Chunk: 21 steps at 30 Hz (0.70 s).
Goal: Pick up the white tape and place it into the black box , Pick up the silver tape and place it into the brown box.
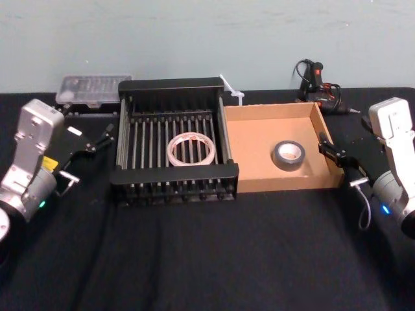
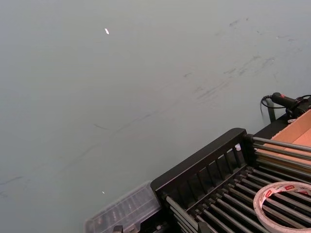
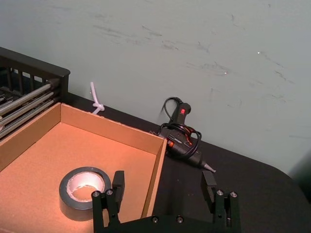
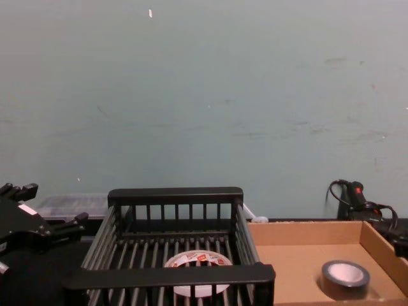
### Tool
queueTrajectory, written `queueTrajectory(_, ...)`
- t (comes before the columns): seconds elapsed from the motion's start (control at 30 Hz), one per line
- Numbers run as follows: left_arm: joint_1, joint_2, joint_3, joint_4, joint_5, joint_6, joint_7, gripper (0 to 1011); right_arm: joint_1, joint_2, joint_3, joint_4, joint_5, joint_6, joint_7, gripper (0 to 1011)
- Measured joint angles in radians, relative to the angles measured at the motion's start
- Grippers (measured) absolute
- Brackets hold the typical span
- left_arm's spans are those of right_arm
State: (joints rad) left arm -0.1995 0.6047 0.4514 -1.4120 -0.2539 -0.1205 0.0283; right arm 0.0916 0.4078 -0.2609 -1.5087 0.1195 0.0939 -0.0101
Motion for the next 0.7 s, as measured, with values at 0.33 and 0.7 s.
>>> queueTrajectory(0.33, 0.000, 0.000, 0.000, 0.000, 0.000, 0.000, 0.000, 1001, 0.002, 0.003, -0.004, -0.001, 0.000, -0.001, 0.003, 1002)
queueTrajectory(0.7, 0.000, 0.000, 0.000, 0.000, 0.000, 0.000, 0.000, 1001, 0.003, 0.004, -0.005, -0.002, 0.001, -0.002, 0.004, 1002)
